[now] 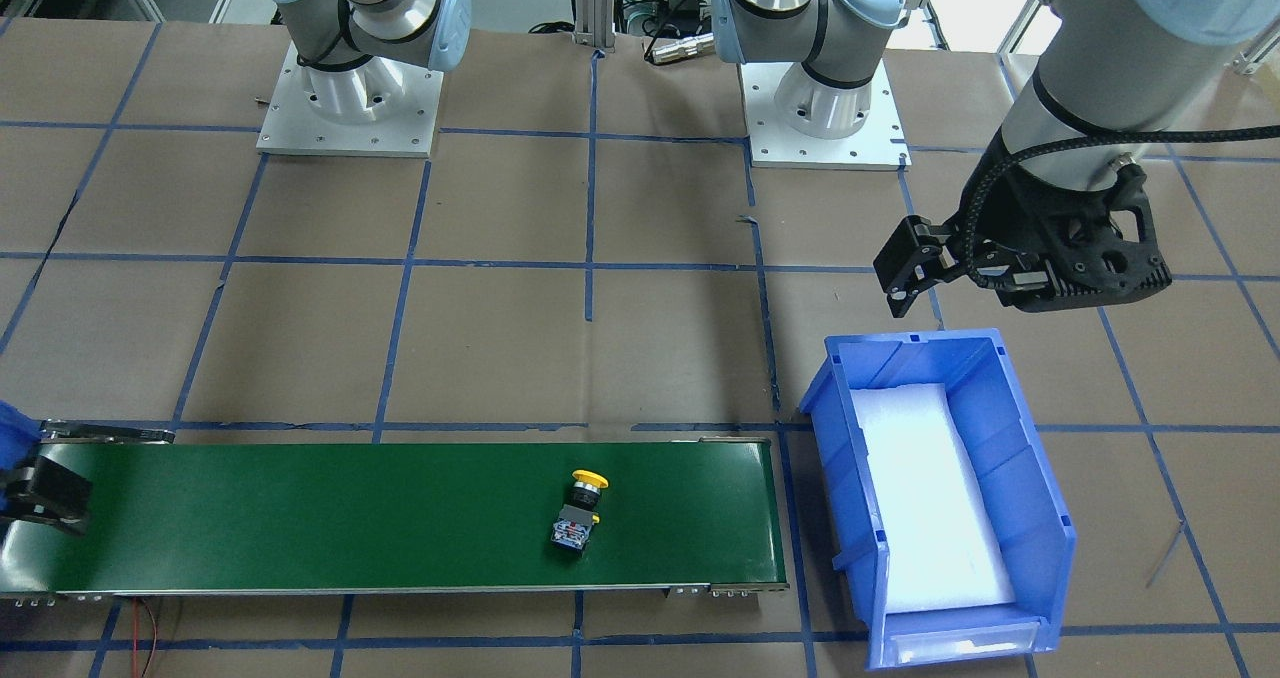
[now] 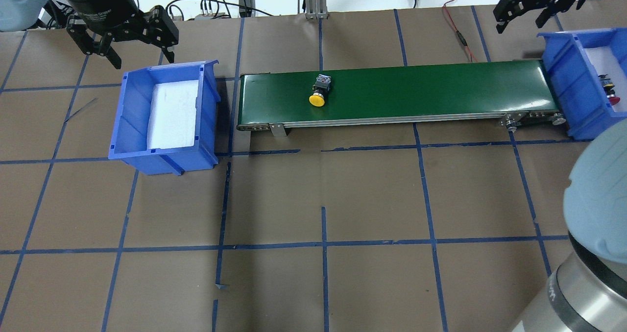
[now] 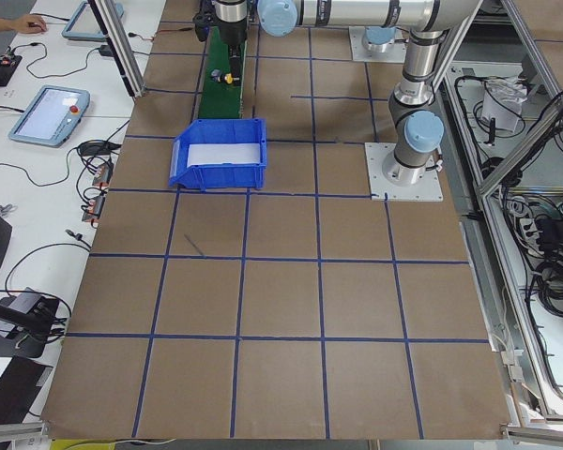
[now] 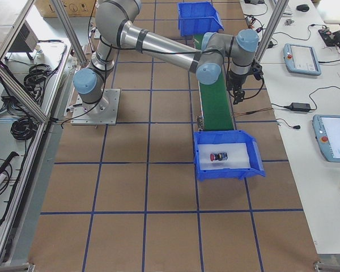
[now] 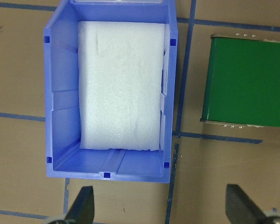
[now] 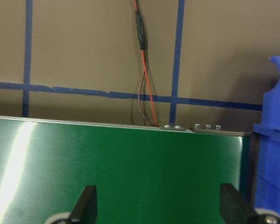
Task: Transport two buttons from left to right
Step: 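Move the right gripper back over the yellow button on the conveyor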
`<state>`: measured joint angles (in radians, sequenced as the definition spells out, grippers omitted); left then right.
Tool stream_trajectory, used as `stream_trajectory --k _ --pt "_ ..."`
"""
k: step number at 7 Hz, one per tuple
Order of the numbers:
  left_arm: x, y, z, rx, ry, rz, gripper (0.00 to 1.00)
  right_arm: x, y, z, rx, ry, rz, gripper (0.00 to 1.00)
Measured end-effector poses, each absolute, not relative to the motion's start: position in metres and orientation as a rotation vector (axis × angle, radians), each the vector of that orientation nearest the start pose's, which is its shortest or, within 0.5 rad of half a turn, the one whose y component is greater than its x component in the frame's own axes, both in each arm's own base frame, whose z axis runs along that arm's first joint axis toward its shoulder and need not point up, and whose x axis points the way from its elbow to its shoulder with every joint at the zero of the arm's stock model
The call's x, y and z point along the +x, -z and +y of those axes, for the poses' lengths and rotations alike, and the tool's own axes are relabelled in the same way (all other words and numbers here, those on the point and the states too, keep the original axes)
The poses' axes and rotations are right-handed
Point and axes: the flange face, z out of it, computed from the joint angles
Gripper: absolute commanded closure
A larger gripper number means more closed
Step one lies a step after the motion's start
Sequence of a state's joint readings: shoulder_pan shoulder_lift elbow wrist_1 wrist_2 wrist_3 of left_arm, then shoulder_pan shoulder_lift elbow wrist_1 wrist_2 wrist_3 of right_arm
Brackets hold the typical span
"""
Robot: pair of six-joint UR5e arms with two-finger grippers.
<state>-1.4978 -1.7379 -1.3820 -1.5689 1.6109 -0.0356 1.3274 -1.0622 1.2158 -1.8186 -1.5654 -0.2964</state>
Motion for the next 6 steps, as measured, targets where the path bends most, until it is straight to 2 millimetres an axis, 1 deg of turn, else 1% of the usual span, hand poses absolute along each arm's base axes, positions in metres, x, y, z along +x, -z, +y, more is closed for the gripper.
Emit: stream_trajectory --k 1,3,5,6 --pt "-0.088 -0.493 -0.572 -0.168 0.038 3.096 0.00 -0.004 -0.383 -0.715 0.015 0.145 3.152 0.07" --pt "-0.088 -0.493 -0.572 -0.168 0.038 3.096 0.00 0.058 -0.381 -0.713 0.198 0.132 3.131 0.07" --pt "-0.088 -0.493 -0.571 -0.167 0.036 3.095 0.00 0.123 -0.375 -0.707 0.308 0.120 3.113 0.07" --pt "-0.088 -0.493 -0.571 -0.167 0.035 3.095 0.00 0.148 -0.367 -0.704 0.352 0.102 3.106 0.07"
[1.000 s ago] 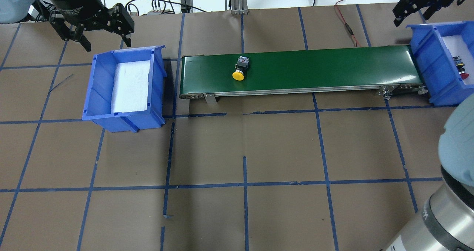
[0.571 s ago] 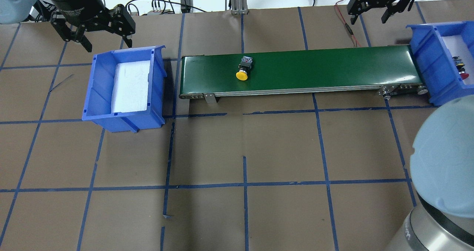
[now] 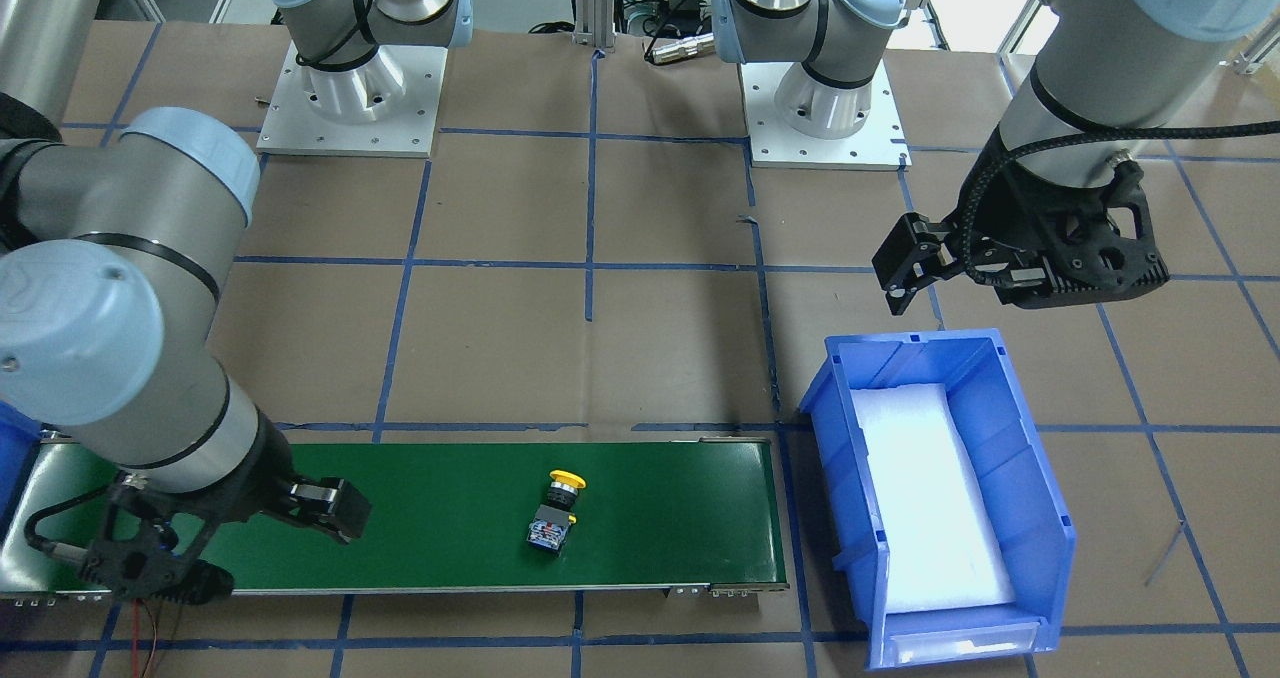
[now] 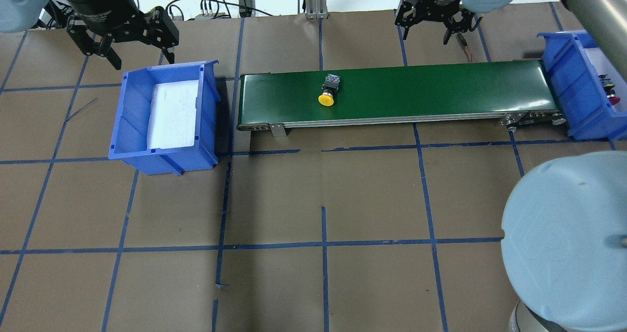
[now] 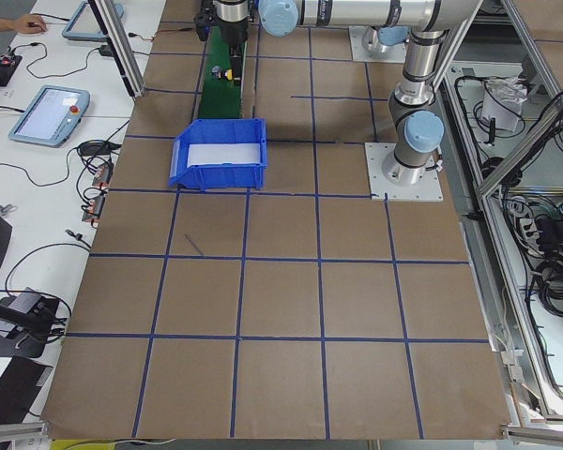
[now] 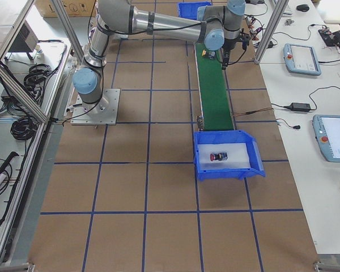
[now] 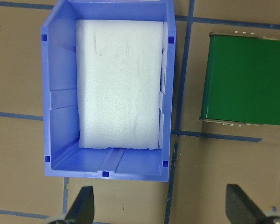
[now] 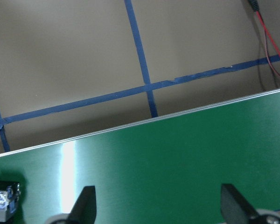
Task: Transport two buttons from left to right
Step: 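Move the right gripper back over the yellow button on the conveyor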
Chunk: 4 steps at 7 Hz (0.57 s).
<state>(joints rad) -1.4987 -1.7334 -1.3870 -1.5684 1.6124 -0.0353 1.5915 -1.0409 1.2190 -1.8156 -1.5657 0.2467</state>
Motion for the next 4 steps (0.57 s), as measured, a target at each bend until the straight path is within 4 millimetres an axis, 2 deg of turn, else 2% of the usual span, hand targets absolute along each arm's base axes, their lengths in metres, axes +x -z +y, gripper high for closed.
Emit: stream_trajectory --k 4 --pt "-0.088 -0.492 -0.571 -0.167 0.033 3.096 0.00 0.212 -0.333 -0.692 0.483 0.009 3.087 0.06"
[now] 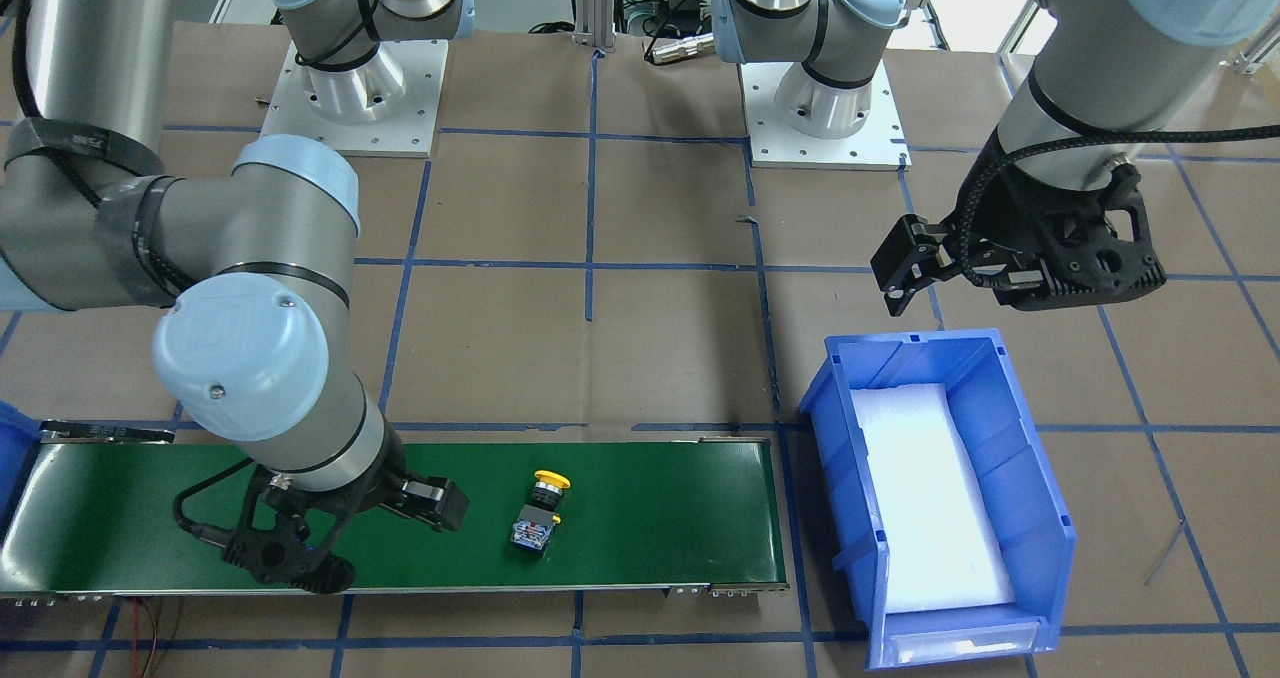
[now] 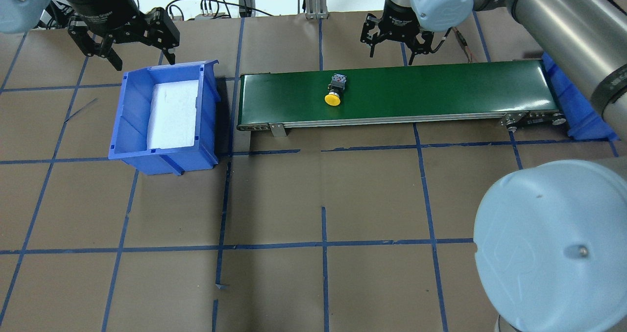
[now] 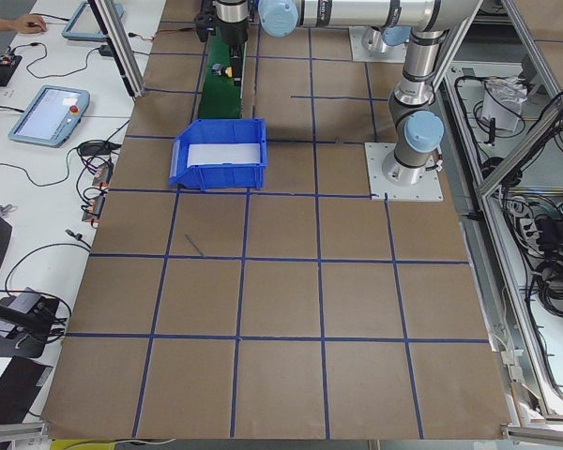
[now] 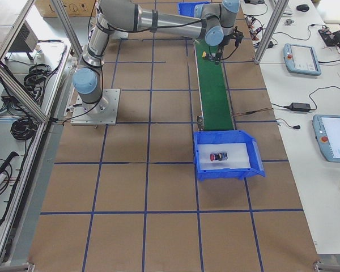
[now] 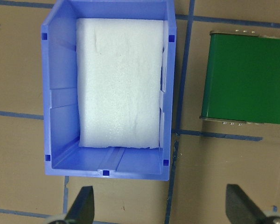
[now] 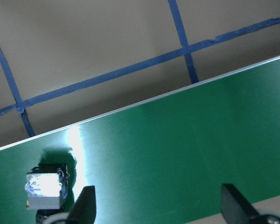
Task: Transport two buttons from left to right
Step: 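Move the right gripper back over the yellow button on the conveyor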
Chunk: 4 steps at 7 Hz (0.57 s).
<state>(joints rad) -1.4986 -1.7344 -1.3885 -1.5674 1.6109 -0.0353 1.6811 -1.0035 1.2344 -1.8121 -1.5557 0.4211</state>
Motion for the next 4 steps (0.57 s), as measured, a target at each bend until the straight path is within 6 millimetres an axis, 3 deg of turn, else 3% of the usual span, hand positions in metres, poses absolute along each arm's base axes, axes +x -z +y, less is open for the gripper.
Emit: stream_trajectory --k 4 --pt "-0.088 -0.492 -0.572 -0.168 0.036 3.097 0.00 0.251 -0.296 -0.688 0.554 -0.043 3.084 0.06"
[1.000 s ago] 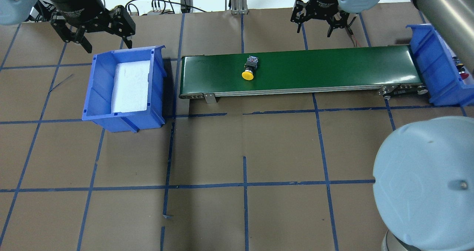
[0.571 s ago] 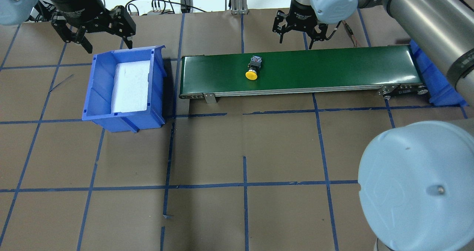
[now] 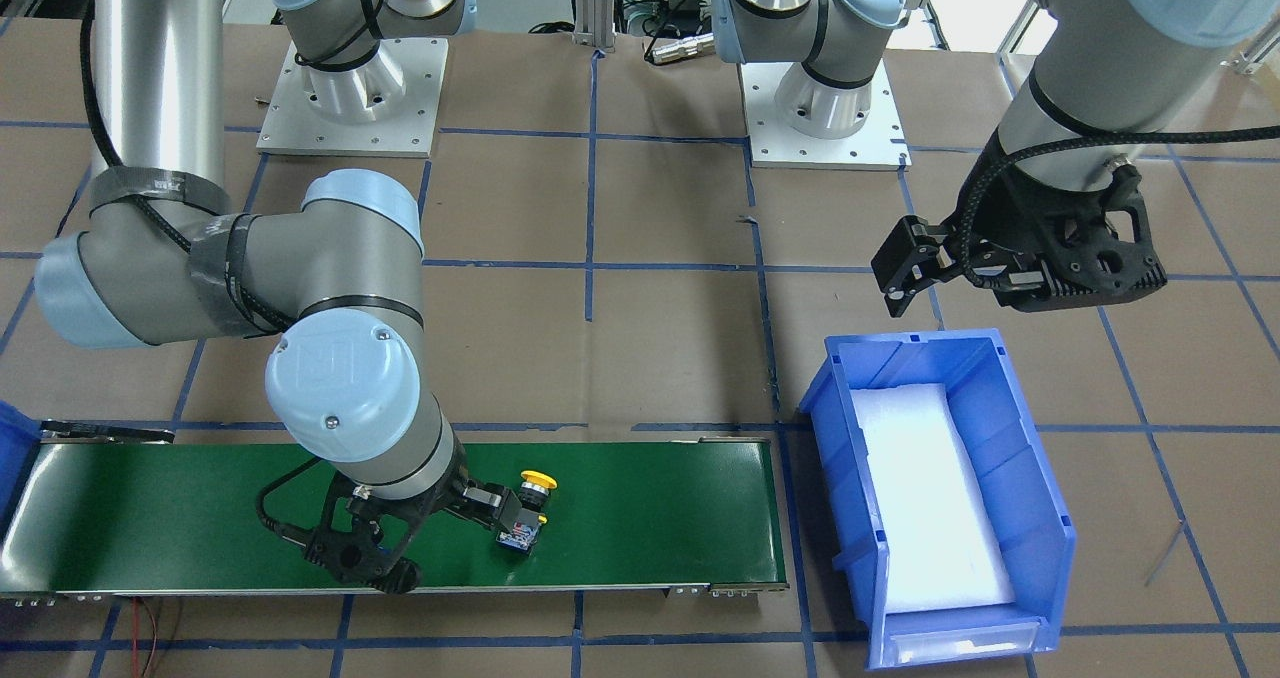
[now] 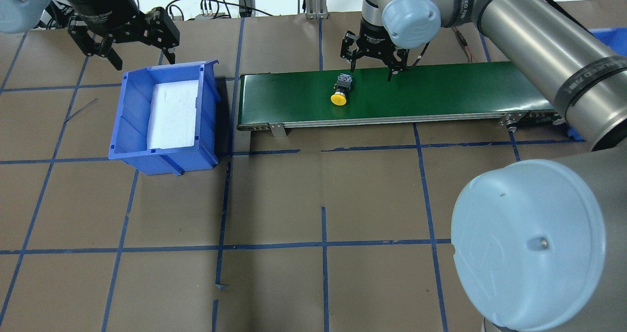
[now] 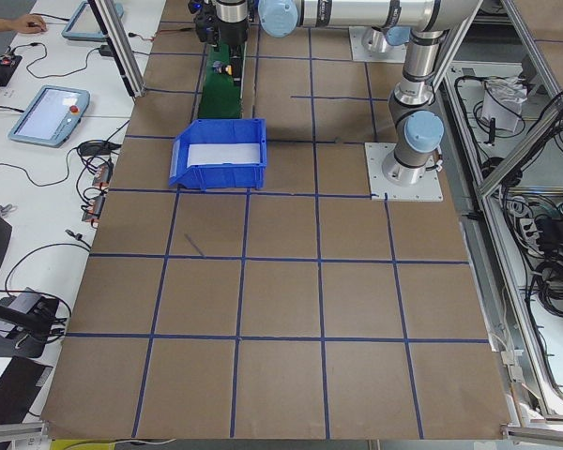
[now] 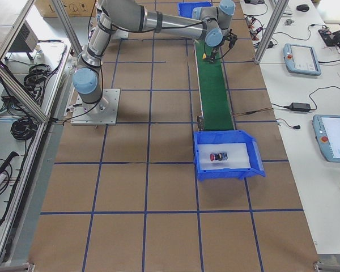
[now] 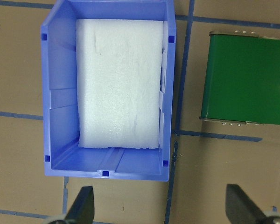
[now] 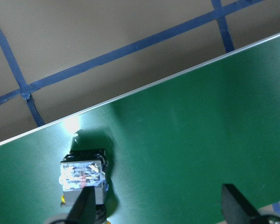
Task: Transport two buttons from left to right
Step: 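Move the right gripper back over the yellow button on the conveyor, then grasp the yellow button with the right gripper and lift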
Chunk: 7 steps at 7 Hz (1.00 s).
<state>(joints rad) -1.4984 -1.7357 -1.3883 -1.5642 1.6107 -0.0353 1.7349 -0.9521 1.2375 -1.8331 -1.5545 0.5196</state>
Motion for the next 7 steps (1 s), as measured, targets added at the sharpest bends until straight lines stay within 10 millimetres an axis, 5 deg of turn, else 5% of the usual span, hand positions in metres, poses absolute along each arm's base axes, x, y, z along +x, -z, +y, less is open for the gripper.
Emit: stream_trajectory --k 7 --pt "-0.088 -0.490 -0.572 -0.169 0.034 3.098 0.00 0.266 -0.276 -0.695 0.540 0.000 3.084 0.07"
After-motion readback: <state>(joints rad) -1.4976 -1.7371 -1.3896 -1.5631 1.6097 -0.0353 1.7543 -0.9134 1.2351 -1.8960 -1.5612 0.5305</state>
